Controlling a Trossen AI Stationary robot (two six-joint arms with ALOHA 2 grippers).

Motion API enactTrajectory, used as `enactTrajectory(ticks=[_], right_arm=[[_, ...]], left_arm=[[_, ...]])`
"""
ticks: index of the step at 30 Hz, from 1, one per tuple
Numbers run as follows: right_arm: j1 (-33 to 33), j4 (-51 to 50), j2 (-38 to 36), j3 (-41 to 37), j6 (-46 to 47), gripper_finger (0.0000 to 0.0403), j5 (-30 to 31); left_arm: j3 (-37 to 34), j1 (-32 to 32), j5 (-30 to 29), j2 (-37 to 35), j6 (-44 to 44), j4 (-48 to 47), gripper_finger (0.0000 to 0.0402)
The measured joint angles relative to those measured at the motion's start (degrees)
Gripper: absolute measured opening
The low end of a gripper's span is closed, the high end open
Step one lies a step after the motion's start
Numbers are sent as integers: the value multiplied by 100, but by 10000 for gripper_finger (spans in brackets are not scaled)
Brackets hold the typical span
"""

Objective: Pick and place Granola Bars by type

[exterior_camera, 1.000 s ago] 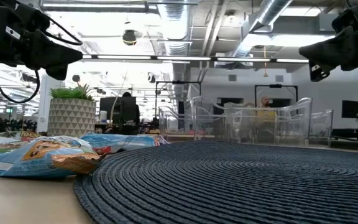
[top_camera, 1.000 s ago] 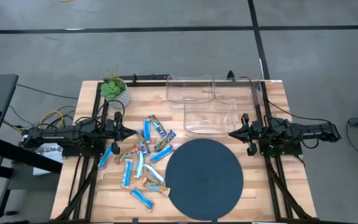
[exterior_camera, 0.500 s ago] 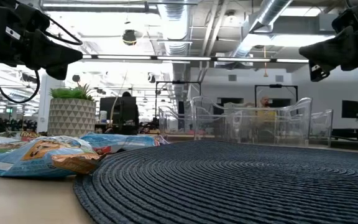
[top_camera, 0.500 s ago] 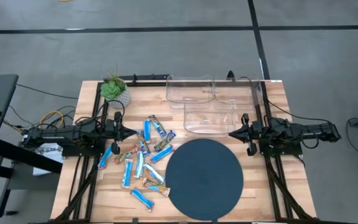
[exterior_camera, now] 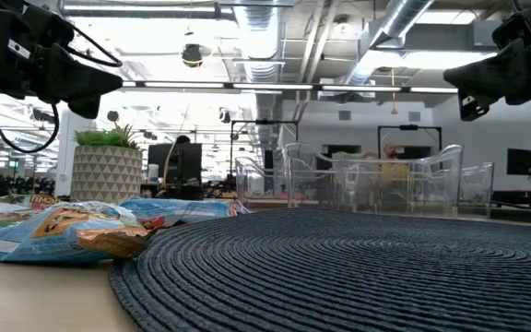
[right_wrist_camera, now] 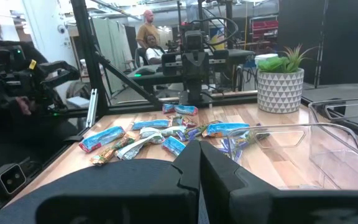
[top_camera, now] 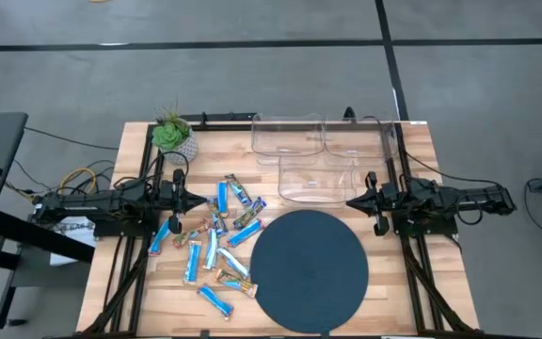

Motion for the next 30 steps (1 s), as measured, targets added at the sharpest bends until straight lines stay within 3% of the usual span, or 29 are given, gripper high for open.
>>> enactTrajectory(ticks=[8,13,18,30], right_arm=[[0,-1,2,0,-1,0,0],[0,0,0,-1,-1,0,0],[0,-1,0,-1,-2,0,0],[0,-2,0,0,0,0,0]], left_arm=[[1,-14,109,0,-73,8,0],[1,-163,748,0,-299,125,0],[1,-279,1016,0,-490,193,0],[26,-303,943,58,-450,107,16]])
